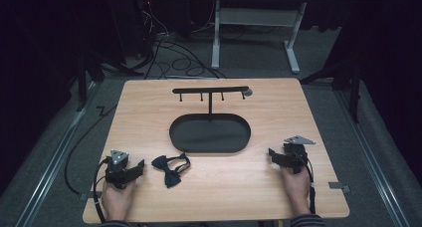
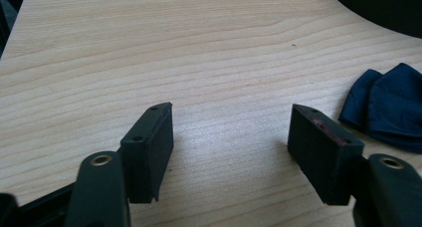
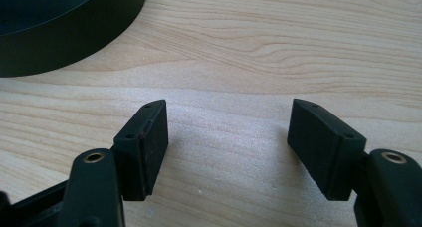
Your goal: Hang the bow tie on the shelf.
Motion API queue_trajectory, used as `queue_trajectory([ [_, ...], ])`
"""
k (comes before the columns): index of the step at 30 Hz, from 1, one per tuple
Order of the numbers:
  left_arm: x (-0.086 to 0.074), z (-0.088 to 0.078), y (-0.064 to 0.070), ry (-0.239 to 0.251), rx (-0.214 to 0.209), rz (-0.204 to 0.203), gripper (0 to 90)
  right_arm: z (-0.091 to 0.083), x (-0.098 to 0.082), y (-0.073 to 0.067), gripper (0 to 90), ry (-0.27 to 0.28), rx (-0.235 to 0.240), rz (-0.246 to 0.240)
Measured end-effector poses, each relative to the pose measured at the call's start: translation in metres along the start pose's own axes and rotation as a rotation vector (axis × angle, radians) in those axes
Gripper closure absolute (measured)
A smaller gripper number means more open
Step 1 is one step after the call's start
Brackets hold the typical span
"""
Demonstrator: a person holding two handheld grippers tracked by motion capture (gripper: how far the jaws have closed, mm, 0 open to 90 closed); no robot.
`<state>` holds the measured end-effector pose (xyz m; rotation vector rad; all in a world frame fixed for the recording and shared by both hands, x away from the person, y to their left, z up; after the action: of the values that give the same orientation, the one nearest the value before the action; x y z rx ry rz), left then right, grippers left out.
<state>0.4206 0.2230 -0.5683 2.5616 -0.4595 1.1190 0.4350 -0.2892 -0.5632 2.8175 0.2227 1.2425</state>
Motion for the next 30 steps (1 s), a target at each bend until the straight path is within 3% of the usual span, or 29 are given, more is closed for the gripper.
queue_trajectory([
  [30, -0.0004, -0.0016, -0.0007, 0.007, -0.005, -0.011, 35.0, -0.0007, -0.0004, -0.0004, 33.0, 0.001, 0.009, 0.007],
])
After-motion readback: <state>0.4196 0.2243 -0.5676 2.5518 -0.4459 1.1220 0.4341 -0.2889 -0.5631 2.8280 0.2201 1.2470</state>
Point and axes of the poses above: each handheld gripper's, and its own axes: z roughly forward along the jaws, x roughly out of its top, y roughly to its right, the point moved 9 cm from there along z, roughly forward along the jaws, and after that the axes turned 11 degrees about -x, right-handed, at the moved point
